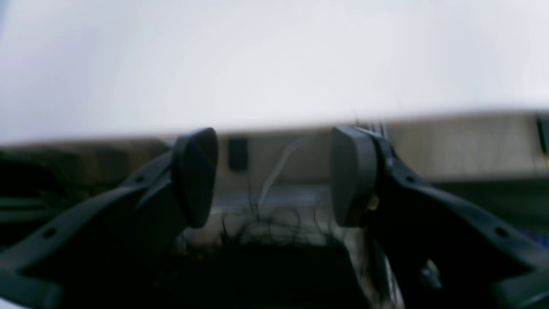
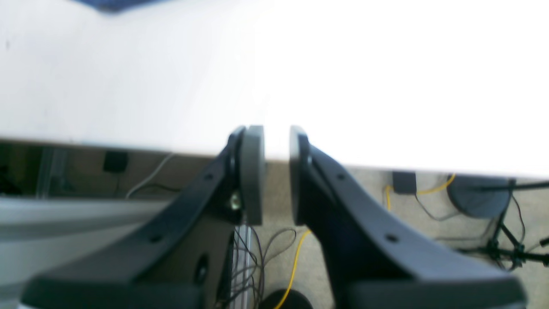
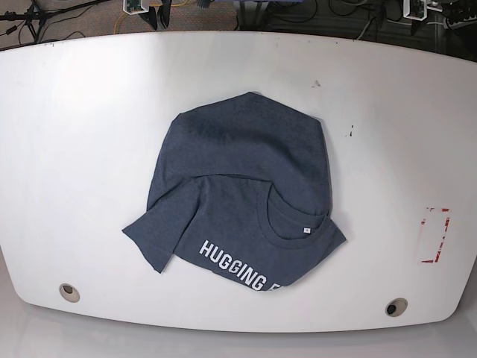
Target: Fold the T-shirt properly
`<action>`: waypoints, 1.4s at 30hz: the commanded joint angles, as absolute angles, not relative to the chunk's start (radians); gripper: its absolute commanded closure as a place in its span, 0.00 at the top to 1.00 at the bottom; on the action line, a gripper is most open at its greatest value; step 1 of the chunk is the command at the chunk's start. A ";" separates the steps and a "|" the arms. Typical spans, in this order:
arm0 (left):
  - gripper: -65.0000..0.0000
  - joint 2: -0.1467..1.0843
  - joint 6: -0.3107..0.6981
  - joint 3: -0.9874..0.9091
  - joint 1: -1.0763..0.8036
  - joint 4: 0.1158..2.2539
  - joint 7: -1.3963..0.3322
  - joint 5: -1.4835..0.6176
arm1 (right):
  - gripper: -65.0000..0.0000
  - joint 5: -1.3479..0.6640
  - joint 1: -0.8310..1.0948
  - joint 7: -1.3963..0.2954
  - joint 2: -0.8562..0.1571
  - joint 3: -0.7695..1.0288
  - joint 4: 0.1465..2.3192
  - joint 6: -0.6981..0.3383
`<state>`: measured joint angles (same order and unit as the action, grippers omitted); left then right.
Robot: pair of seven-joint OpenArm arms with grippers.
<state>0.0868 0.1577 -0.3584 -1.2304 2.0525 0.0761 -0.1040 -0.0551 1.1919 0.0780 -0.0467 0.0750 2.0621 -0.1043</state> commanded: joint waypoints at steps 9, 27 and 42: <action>0.57 0.088 0.159 -0.392 -1.192 2.096 0.083 -0.164 | 0.15 -0.066 1.188 0.103 -0.046 0.068 2.085 -0.107; 0.56 0.087 0.156 -0.397 -1.002 2.100 0.038 -0.158 | 0.19 -0.064 1.058 0.064 -0.045 0.071 2.078 -0.109; 0.58 0.085 0.160 -0.388 -0.867 2.090 0.015 -0.160 | 0.23 -0.050 0.953 -0.001 -0.041 0.054 2.079 -0.106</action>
<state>0.0830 0.1604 -0.3859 -0.8688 2.0731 -0.0093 -0.1547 -0.0513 0.9504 -0.0250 -0.0437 0.0578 2.0605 -0.1001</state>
